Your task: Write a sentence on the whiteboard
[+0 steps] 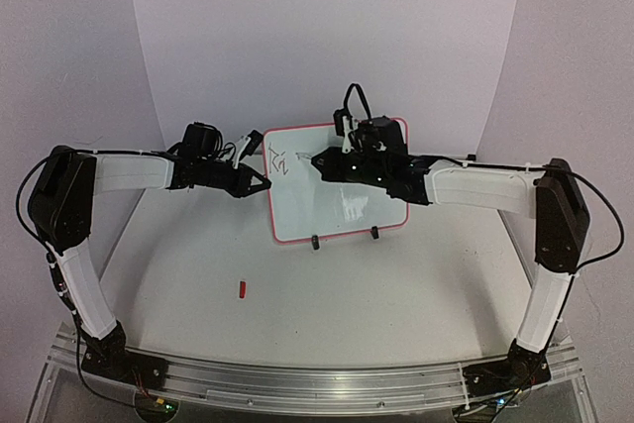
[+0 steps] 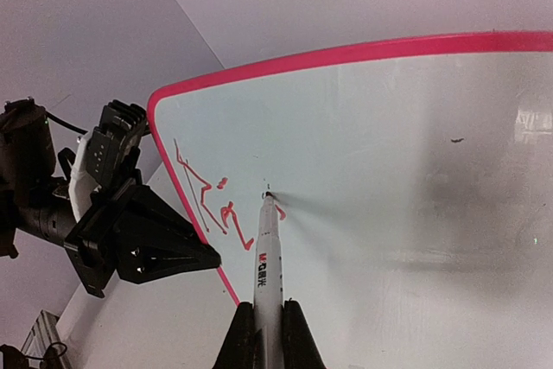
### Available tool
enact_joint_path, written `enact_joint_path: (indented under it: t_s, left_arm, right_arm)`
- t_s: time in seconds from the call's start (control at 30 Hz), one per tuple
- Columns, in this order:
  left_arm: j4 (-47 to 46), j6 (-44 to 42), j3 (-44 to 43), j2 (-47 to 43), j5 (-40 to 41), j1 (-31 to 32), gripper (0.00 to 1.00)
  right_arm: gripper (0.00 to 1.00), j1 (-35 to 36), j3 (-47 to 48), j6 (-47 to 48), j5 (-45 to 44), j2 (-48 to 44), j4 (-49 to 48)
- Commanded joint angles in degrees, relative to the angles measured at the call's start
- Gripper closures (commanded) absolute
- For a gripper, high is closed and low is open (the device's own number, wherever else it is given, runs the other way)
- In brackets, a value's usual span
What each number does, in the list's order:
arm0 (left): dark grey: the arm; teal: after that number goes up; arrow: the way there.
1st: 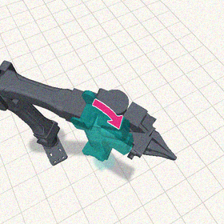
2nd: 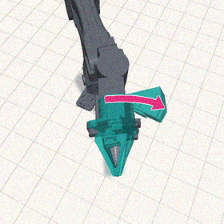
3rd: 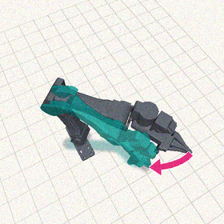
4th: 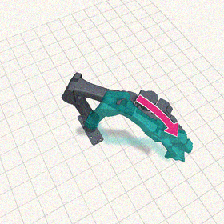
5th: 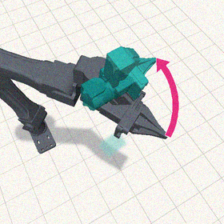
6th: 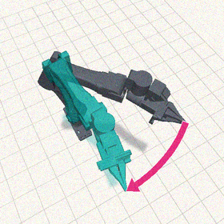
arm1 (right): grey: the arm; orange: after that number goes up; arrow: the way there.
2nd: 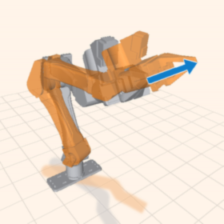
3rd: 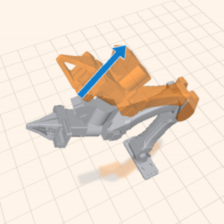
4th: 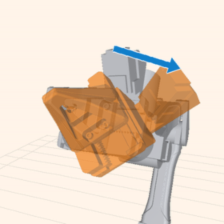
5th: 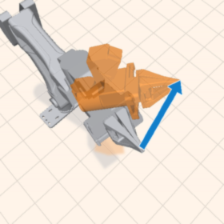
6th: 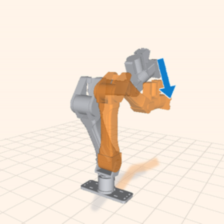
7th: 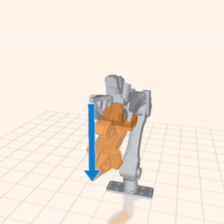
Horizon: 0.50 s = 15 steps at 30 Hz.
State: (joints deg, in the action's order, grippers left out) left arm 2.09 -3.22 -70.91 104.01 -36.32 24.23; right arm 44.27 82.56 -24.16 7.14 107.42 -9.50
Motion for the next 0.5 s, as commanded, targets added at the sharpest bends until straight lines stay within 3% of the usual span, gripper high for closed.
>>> enact_joint_path:
  t_s: [0.0,0.47]
  left_arm:
    - [2.7,-3.5,-1.9,0.7,4.3,0.2,1.00]
    - [2.7,-3.4,-1.6,0.3,4.4,0.3,1.00]
  right_arm:
    - [1.00,-0.3,1.9,-0.9,1.9,1.4,-1.1]
    - [1.00,-0.3,1.4,-1.6,3.1,2.4,1.0]
